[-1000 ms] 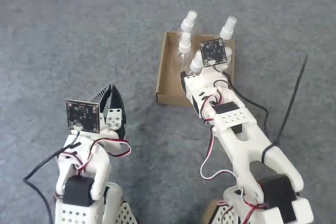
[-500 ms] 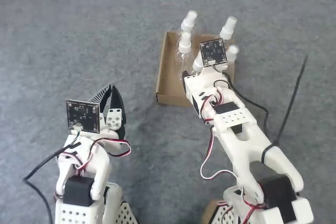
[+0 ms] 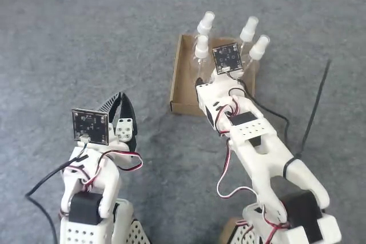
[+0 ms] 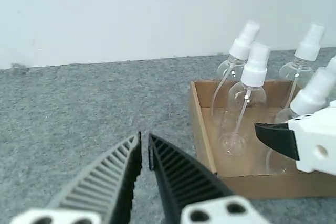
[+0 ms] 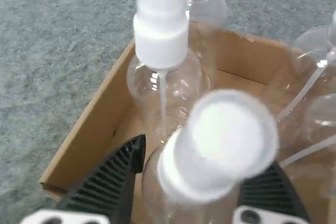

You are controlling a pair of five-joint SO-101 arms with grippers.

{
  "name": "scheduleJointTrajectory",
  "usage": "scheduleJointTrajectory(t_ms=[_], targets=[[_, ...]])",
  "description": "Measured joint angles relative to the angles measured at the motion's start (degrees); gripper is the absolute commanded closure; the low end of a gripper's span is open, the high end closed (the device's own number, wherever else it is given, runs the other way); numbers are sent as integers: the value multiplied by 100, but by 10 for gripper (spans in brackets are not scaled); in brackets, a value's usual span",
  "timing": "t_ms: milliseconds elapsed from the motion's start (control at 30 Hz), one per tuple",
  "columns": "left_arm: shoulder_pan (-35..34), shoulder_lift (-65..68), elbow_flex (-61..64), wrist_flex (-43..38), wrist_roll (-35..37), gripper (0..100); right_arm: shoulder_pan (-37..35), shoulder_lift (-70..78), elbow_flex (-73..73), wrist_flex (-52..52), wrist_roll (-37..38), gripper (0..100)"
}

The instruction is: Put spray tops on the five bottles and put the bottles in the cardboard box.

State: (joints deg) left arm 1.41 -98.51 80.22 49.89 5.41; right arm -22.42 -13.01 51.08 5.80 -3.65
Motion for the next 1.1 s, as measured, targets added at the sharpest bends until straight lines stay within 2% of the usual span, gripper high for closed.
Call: scheduleJointTrajectory(t_ms=[300, 433, 667, 933, 1100], targets=[[0, 0, 0, 0, 0, 988, -18, 0, 0, 0, 9, 767], [0, 0, 0, 0, 0, 988, -18, 0, 0, 0, 334, 767], [0, 0, 0, 0, 0, 988, -18, 0, -9, 0, 431, 765], [0, 0, 0, 0, 0, 988, -18, 0, -774, 1037, 431, 765], [0, 0, 0, 0, 0, 988, -18, 0, -897, 1125, 431, 766]])
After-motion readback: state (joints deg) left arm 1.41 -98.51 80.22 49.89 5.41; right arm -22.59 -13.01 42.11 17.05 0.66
